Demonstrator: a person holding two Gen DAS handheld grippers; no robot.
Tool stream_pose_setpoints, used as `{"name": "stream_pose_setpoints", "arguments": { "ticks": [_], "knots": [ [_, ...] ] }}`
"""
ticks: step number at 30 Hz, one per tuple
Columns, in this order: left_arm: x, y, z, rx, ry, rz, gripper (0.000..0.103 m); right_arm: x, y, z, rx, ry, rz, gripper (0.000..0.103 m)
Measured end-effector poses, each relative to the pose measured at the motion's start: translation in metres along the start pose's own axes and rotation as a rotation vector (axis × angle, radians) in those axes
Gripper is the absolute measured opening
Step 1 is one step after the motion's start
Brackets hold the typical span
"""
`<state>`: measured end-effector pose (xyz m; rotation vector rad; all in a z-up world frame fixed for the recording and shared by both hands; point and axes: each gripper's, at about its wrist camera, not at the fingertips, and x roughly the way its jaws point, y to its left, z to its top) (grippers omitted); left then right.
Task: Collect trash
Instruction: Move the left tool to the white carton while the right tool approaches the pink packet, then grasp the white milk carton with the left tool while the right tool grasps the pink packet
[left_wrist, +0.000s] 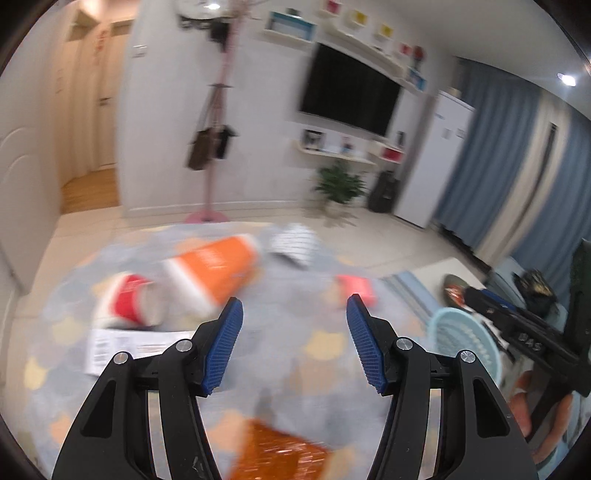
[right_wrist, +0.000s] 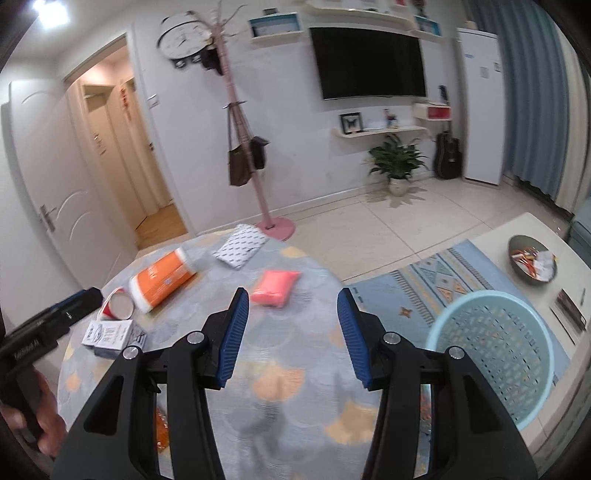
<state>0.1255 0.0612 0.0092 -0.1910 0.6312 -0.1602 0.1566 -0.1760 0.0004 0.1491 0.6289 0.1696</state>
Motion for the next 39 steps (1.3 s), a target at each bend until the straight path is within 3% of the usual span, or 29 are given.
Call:
{"name": "stream_pose_setpoints", "arguments": {
  "ticks": [6,11,13,15,21,27,30,32,36,39],
  "knots": [
    [-0.008,0.071,-0.007,-0.112,0.016,0.113,0.057,0.017,0.029,-0.004,-0.051,0.026,0.035,0.048],
    [0.007,0.125,-0.020,-0.206,0.089,0.206,0.061,0.036,0.030,-0.008,-0.046,0.067,0.041,0.048],
    [0.017,0.142,-0.024,-0.226,0.134,0.201,0.060,0.040,0.031,-0.009,-0.046,0.075,0.035,0.048],
    [0.024,0.150,-0.029,-0.249,0.171,0.148,0.058,0.040,0.032,-0.009,-0.048,0.077,0.031,0.048],
    [0.015,0.137,-0.041,-0.220,0.192,0.059,0.048,0.043,0.030,-0.008,-0.047,0.082,0.021,0.048],
    [0.004,0.092,-0.069,-0.136,0.283,-0.143,0.049,0.049,0.020,-0.006,-0.031,0.086,0.003,0.048],
    [-0.006,0.072,-0.076,-0.048,0.310,-0.234,0.053,0.054,0.013,-0.002,-0.026,0.084,-0.018,0.048],
    [-0.014,0.067,-0.071,0.000,0.280,-0.206,0.061,0.061,0.007,0.000,-0.024,0.085,-0.036,0.056],
    [-0.011,0.062,-0.053,0.080,0.189,-0.085,0.083,0.082,-0.001,0.003,-0.028,0.105,-0.045,0.059],
    [0.017,0.054,-0.050,0.149,0.217,-0.014,0.089,0.103,-0.003,0.003,-0.022,0.151,-0.044,0.060]
  ]
}}
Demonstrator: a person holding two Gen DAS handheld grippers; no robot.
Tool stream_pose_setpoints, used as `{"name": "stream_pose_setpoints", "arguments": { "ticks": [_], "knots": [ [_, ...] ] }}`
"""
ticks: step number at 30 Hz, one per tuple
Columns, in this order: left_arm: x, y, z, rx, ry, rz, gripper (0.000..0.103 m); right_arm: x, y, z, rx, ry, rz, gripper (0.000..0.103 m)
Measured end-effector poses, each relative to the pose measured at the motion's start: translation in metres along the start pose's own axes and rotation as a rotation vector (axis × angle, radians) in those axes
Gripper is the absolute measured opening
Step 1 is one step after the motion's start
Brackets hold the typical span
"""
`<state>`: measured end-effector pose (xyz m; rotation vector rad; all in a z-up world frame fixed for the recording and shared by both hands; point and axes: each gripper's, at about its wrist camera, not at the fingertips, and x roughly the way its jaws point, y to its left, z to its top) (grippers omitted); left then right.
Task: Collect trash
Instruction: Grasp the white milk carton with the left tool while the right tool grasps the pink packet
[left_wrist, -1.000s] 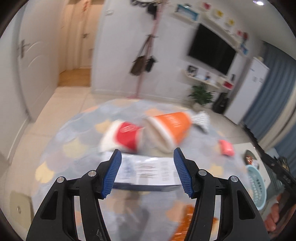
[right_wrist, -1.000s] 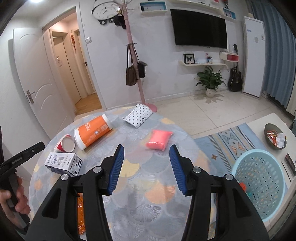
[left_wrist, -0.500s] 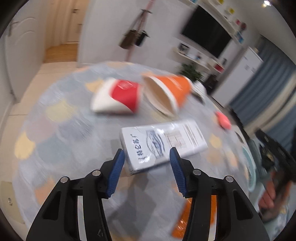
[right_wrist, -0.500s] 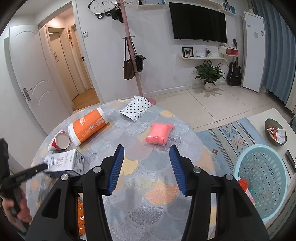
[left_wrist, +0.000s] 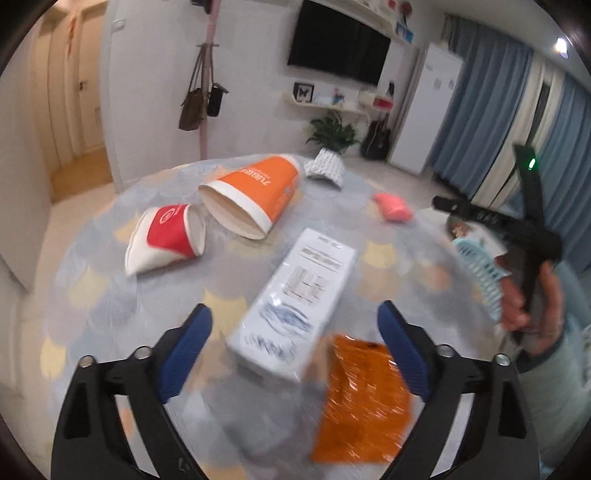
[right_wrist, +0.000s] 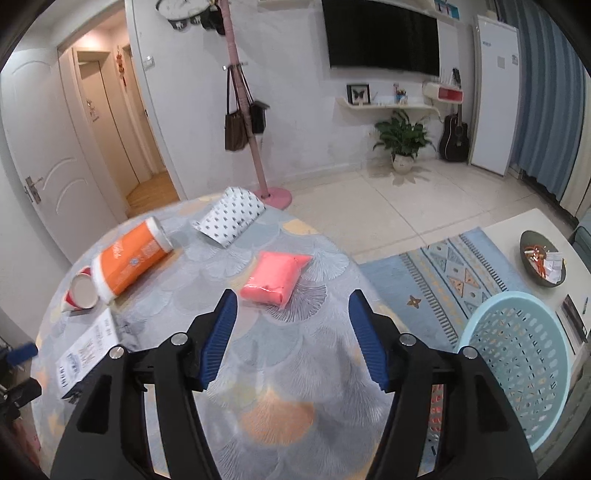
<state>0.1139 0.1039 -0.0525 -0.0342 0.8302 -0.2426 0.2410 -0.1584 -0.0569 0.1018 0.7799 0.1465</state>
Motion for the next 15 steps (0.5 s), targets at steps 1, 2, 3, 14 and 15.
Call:
{"name": "stream_pose_setpoints", "arguments": {
  "ticks": [1,2,3,14,15],
  "knots": [
    [0.011,-0.001,0.004,0.015,0.027,0.029,0.089,0.008,0.000,0.001,0.004,0.019,0.011,0.061],
    [0.021,-0.004,0.007,0.033,0.052,0.045,0.089,0.015,0.001,0.001,0.008,0.036,0.024,0.064],
    [0.030,-0.002,0.008,0.042,0.069,0.039,0.089,0.020,0.001,0.002,0.012,0.048,0.030,0.065],
    [0.066,-0.005,0.011,0.043,0.132,0.074,0.067,0.072,0.014,0.012,0.038,0.128,0.021,0.073],
    [0.065,-0.005,0.011,0.043,0.126,0.075,0.061,0.073,0.016,0.012,0.032,0.124,0.012,0.073]
  ]
}}
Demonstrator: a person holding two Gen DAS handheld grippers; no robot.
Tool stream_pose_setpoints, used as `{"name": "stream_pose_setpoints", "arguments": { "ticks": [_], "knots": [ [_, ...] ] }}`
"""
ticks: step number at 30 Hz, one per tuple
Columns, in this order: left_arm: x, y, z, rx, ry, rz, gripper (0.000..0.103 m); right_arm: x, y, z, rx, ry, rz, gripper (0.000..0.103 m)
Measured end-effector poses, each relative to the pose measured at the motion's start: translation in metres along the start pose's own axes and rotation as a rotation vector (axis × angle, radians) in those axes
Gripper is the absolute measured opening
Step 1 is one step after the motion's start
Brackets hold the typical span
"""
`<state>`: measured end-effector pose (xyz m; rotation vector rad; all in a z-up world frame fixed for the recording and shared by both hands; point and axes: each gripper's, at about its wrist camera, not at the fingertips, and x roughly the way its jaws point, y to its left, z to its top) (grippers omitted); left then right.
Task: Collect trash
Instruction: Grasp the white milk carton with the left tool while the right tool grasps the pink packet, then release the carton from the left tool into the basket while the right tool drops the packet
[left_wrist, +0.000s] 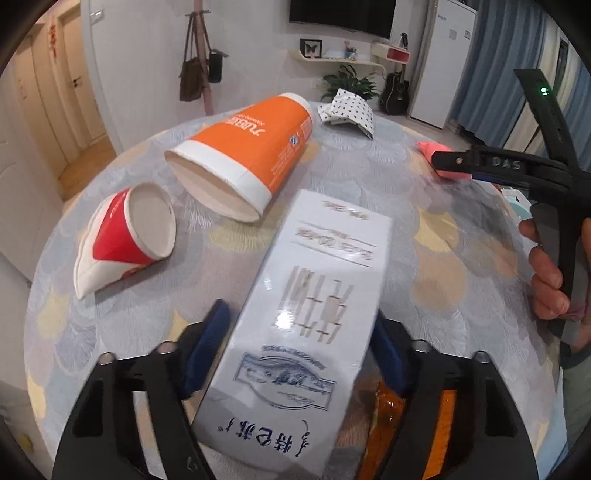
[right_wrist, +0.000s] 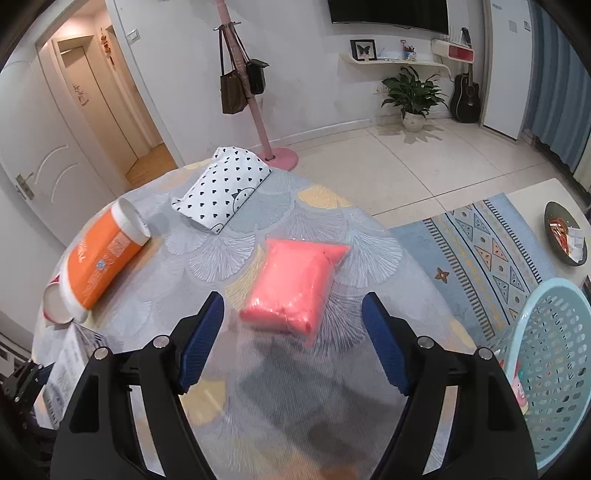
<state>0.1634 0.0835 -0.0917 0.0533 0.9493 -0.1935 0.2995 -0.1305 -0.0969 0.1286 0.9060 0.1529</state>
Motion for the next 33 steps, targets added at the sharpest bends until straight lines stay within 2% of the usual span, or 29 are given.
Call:
{"name": "stream_pose_setpoints", "arguments": {
  "ticks": [2,6,9,11,15,20,25,30,33],
  "knots": [
    [-0.001,0.001,0.001,-0.011,-0.015,0.001,0.055,-0.001,0.003,0.000,-0.014,-0.013,-0.013,0.073],
    [-0.002,0.004,0.002,-0.050,-0.050,-0.017,0.055,0.001,0.011,0.000,-0.043,-0.024,-0.042,0.073],
    [-0.004,0.004,0.001,-0.065,-0.066,-0.030,0.055,0.003,0.014,0.000,-0.059,-0.021,-0.054,0.063],
    [-0.004,0.003,0.004,-0.076,-0.074,-0.044,0.054,0.005,0.014,-0.001,-0.062,-0.009,-0.051,0.050],
    [-0.012,-0.001,0.008,-0.074,-0.101,-0.050,0.054,0.002,0.014,-0.001,-0.056,-0.016,-0.056,0.037],
    [-0.029,-0.008,0.017,-0.059,-0.154,-0.054,0.054,-0.023,0.021,-0.009,-0.094,-0.124,-0.038,0.036],
    [-0.051,-0.028,0.031,-0.028,-0.215,-0.067,0.054,-0.055,0.019,-0.012,-0.105,-0.192,-0.030,0.036],
    [-0.074,-0.057,0.052,-0.001,-0.308,-0.102,0.054,-0.097,-0.006,-0.007,-0.058,-0.275,-0.030,0.036],
    [-0.084,-0.077,0.068,0.001,-0.350,-0.152,0.054,-0.121,-0.025,-0.005,-0.031,-0.309,-0.065,0.036]
  ]
}}
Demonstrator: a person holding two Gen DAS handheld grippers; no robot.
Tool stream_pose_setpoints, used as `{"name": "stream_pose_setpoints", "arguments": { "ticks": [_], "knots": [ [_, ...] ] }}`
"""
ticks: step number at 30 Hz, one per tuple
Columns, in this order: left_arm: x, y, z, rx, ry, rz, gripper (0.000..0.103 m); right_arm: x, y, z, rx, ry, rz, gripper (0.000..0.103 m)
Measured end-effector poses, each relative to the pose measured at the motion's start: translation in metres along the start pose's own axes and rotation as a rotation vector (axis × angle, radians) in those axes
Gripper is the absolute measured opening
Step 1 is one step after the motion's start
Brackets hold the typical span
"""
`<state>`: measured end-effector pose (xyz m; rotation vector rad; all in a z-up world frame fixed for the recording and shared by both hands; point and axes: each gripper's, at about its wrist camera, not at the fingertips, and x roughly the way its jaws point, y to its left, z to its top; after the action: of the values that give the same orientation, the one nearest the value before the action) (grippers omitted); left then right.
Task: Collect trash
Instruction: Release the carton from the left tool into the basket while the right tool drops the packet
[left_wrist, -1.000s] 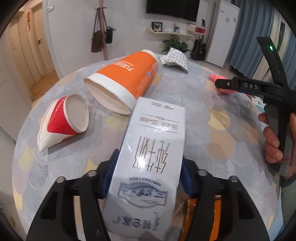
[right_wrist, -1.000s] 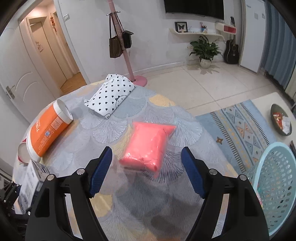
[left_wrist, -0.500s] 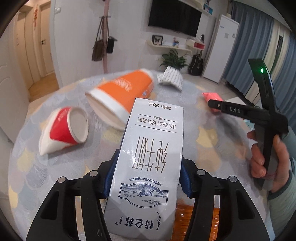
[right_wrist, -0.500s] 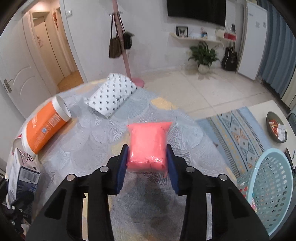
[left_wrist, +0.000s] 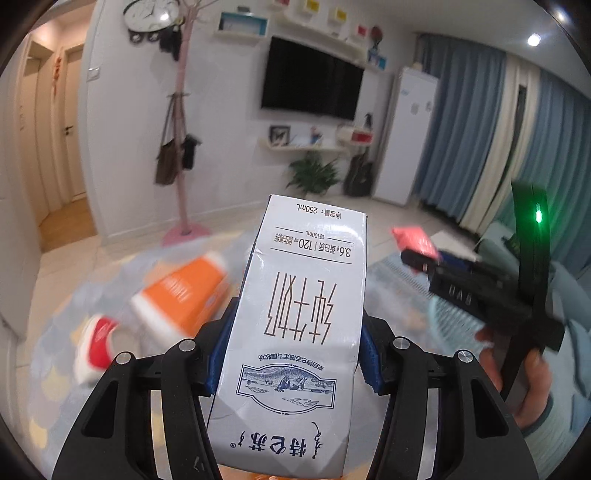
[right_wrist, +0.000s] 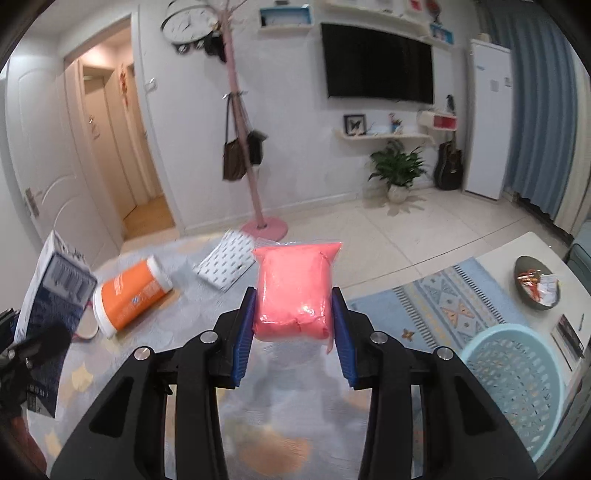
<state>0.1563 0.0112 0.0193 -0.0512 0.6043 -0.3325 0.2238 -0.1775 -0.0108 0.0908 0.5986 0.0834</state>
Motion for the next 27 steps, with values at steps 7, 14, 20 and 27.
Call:
{"name": "stream_pose_setpoints", "arguments": {
  "ticks": [7,14,20,27],
  "knots": [
    [0.019,-0.063,0.027,0.035,-0.031,-0.081,0.054,-0.051,-0.063,0.009,0.065,-0.081,-0.101,0.036],
    [0.052,-0.128,0.036,0.072,0.017,-0.165,0.055,-0.078,-0.141,0.002,0.184,-0.106,-0.214,0.036],
    [0.084,-0.183,0.034,0.134,0.063,-0.210,0.055,-0.080,-0.207,-0.024,0.310,-0.060,-0.286,0.036],
    [0.143,-0.230,0.013,0.098,0.189,-0.294,0.055,-0.063,-0.256,-0.060,0.400,0.076,-0.353,0.036]
  ]
}}
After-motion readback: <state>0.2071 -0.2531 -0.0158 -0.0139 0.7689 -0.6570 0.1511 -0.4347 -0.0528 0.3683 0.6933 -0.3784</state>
